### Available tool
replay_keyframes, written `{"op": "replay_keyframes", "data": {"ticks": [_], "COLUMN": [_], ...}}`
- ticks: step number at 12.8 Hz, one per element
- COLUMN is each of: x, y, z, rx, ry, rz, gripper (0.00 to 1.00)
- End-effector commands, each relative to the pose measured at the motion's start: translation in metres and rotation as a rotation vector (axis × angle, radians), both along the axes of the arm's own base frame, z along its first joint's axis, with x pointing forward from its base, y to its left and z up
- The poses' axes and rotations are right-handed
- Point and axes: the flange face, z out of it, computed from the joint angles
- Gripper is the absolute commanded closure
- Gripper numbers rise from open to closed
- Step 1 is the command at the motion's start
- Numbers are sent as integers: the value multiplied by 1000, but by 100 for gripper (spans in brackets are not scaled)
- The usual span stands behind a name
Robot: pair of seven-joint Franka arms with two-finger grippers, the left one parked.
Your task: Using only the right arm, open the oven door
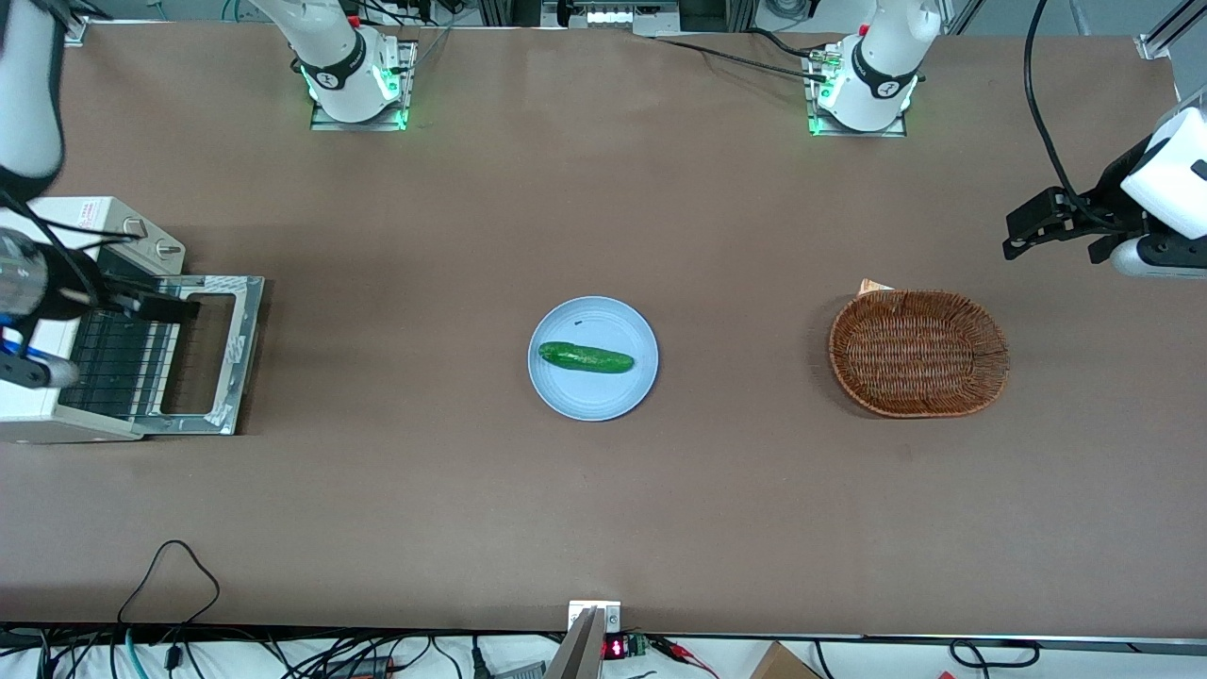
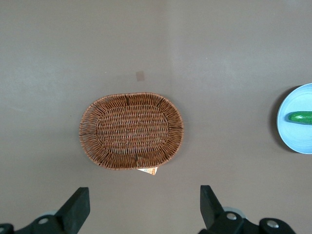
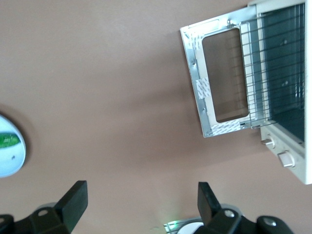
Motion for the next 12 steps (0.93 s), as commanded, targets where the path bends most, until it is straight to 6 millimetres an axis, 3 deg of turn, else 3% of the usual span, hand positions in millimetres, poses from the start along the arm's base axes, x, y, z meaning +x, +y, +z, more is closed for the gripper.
{"op": "replay_keyframes", "data": {"ticks": [1, 3, 5, 8, 12], "x": [-36, -59, -75, -98, -92], "y": [-3, -1, 14, 39, 25], "z": [2, -4, -8, -10, -5], "rx": [42, 43, 25, 22, 29], "ry": [-20, -120, -246, -247, -222], "rz": [181, 263, 292, 335, 299], "gripper": [0, 0, 0, 0, 0]}}
